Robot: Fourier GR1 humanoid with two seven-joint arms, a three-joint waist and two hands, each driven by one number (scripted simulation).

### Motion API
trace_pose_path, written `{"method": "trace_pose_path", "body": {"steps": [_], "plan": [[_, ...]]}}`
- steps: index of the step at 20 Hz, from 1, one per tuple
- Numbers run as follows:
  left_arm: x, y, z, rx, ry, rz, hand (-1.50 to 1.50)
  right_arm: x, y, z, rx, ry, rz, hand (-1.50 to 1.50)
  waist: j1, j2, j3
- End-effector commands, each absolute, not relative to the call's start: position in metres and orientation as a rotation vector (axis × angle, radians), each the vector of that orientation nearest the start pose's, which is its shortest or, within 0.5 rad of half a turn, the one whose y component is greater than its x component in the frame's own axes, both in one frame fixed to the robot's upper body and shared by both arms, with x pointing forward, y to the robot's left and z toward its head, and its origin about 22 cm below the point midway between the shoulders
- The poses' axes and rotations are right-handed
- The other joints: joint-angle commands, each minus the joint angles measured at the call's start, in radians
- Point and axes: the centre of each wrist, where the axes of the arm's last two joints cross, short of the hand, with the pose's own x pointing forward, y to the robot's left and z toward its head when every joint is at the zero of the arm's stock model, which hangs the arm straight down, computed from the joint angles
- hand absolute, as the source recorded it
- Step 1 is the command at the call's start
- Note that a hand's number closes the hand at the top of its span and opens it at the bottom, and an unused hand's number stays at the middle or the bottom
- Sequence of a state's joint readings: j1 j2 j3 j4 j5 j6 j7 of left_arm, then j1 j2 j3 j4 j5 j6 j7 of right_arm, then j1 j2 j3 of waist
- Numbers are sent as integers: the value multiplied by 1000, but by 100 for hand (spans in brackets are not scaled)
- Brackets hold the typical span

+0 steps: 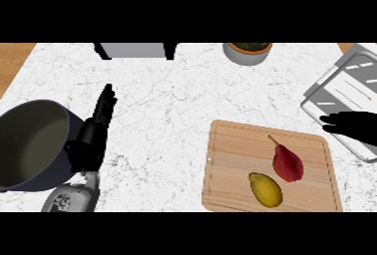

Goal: Pick the pear from the cutting board and place it in the tiered basket

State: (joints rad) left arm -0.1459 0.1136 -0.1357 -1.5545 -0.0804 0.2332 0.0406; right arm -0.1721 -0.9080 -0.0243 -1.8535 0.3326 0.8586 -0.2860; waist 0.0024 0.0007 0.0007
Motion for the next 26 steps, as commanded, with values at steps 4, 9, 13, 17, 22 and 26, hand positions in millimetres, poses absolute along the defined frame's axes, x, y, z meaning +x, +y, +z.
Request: {"method": "trace_pose_path", "body": {"steps": [4,9,13,17,22,26], "plan": [[269,208,24,176,-1670,-112,0,261,-358,187,-212,-1328,1806,-150,3,1,0],[271,205,21,178,-1661,-102,0,271,-345,189,-269,-1339,1842,-150,3,0,-1],[258,210,23,182,-1666,-119,0,267,-355,159,-244,-1367,1933,-150,10,1,0],[280,206,37,196,-1661,-105,0,268,-348,160,-297,-1428,1962,-150,0,0,0],[265,201,32,194,-1662,-111,0,258,-327,146,-383,-1420,1892,-150,-4,-2,-1],[283,207,30,187,-1671,-106,0,288,-347,123,-396,-1371,1867,-150,1,1,-1]]}}
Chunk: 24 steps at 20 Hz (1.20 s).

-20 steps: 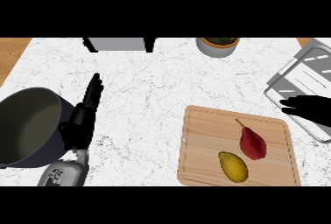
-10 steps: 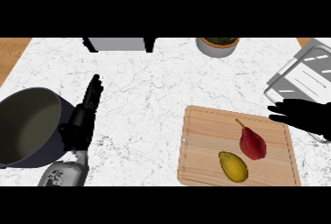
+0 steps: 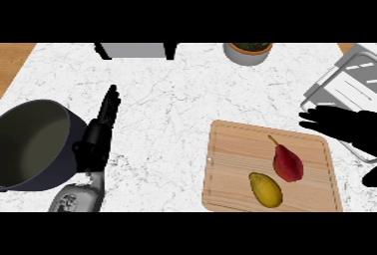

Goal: Pick the pear from the cutting board and place it in the tiered basket

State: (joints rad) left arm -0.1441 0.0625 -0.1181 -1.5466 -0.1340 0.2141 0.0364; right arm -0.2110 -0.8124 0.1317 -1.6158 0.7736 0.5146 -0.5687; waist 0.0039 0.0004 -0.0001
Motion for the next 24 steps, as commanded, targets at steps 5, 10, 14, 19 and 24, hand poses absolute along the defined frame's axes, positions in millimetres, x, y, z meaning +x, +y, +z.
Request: {"method": "trace_pose_path", "body": {"steps": [5,10,14,19,24], "plan": [[263,211,26,192,-1660,-110,0,284,-351,126,-349,-1334,1847,-150,-2,-1,0],[272,208,30,190,-1681,-98,0,292,-343,88,-308,-1336,1861,-150,0,1,0],[267,204,36,164,-1640,-119,0,305,-361,110,-291,-1374,1857,-150,3,0,0],[276,207,48,193,-1672,-106,0,306,-330,87,-266,-1378,1857,-150,1,0,0],[272,211,41,194,-1668,-95,0,305,-327,62,-245,-1321,1872,-150,3,1,0]]}}
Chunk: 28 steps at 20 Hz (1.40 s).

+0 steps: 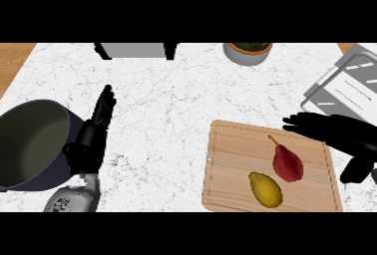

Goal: Pick the pear from the cutting board and place it in the tiered basket

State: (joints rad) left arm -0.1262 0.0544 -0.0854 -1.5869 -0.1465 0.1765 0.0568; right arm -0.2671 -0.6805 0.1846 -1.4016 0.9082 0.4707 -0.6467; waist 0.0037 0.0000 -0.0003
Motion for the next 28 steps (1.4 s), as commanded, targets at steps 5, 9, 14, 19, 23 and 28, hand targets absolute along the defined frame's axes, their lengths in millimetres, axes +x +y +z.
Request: {"method": "trace_pose_path", "body": {"steps": [5,9,14,19,23,28], "plan": [[280,195,46,206,-1672,-113,0,311,-310,68,-246,-1278,1896,-150,1,1,0],[268,211,30,191,-1678,-112,0,312,-306,75,-250,-1290,1896,-150,-1,0,0],[265,211,26,196,-1664,-90,0,294,-309,62,-238,-1287,1869,-150,-4,-1,0],[293,205,38,202,-1667,-112,0,306,-294,39,-235,-1272,1899,-150,-3,1,0],[278,193,35,186,-1645,-109,0,300,-301,41,-239,-1296,1856,-150,-4,0,0],[271,214,29,182,-1649,-119,0,293,-298,23,-203,-1293,1833,-150,-2,0,0]]}}
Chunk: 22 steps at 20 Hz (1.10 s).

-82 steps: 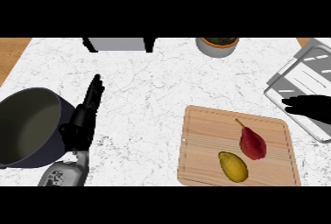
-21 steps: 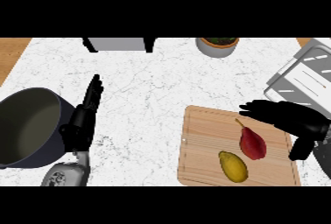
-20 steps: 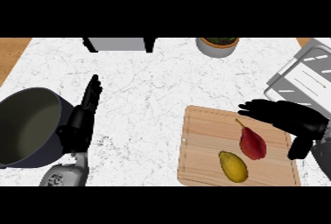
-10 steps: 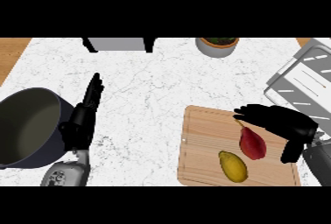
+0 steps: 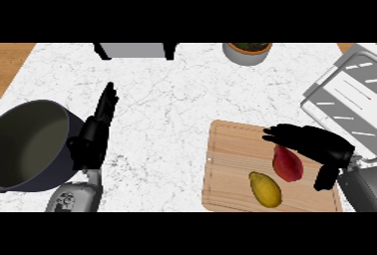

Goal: Pick the pear from the cutting board and place it in the tiered basket

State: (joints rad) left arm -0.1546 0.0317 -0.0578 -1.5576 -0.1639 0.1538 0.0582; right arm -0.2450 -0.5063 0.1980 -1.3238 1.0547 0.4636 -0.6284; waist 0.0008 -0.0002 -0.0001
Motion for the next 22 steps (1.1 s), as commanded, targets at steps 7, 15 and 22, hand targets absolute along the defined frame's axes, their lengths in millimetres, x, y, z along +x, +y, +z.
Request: {"method": "trace_pose_path", "body": {"steps": [7,15,22], "plan": [[278,191,26,200,-1669,-113,0,288,-311,13,-201,-1351,1752,150,-3,0,0],[269,204,8,191,-1656,-120,0,304,-292,-8,-387,-1554,1810,150,2,2,0],[267,204,28,220,-1667,-83,0,211,-460,19,-734,-1111,2054,150,-47,-5,2]]}}
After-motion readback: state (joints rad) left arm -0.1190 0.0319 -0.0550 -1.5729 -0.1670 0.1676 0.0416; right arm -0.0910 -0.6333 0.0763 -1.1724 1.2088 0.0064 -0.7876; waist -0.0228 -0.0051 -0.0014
